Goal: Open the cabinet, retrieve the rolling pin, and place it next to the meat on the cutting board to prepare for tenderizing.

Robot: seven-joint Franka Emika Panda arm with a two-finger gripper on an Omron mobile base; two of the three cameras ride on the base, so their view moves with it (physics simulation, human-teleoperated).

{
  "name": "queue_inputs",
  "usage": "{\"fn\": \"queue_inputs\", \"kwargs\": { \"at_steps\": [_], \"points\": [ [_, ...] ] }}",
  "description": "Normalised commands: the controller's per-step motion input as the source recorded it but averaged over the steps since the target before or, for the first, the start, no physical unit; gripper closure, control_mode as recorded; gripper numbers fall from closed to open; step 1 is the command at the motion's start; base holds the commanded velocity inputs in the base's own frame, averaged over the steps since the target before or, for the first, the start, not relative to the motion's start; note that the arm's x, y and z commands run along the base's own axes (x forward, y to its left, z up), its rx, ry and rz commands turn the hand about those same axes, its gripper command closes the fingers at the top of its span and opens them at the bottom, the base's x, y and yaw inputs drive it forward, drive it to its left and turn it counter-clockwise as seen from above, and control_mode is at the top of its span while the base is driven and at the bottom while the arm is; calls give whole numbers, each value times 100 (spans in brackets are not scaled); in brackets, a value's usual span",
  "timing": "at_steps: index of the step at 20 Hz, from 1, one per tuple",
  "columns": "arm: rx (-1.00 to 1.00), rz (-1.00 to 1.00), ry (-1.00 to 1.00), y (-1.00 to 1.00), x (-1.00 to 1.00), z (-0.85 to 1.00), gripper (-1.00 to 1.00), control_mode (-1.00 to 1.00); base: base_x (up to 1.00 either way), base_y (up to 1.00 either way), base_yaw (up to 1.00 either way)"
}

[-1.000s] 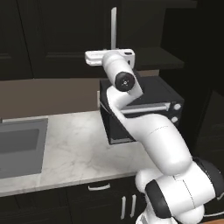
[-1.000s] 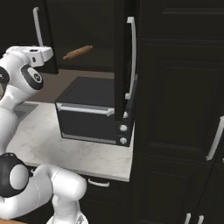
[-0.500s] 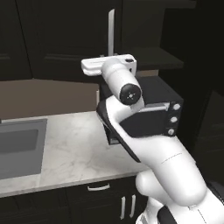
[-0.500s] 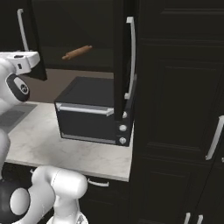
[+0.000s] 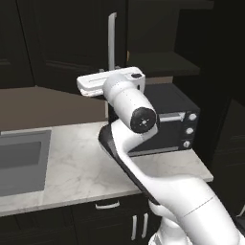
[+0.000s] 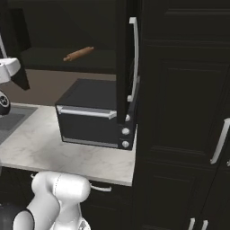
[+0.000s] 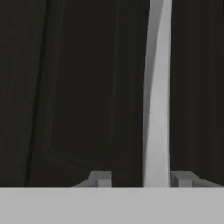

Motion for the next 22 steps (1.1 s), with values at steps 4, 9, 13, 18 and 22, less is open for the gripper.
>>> {"fn": "queue_inputs", "kwargs": {
  "at_steps": [4,9,13,18,22],
  "points": [
    [0,7,0,98,-60,-33,100,-100,0,0,0],
    [0,8,0,96,-44,-37,-100,-100,0,0,0],
    [5,5,0,37,-19,-14,-100,-100,0,0,0],
    [1,3,-8,1,-56,-22,-100,-100,0,0,0],
    [2,3,-10,0,-67,-11,-100,-100,0,0,0]
  ]
}}
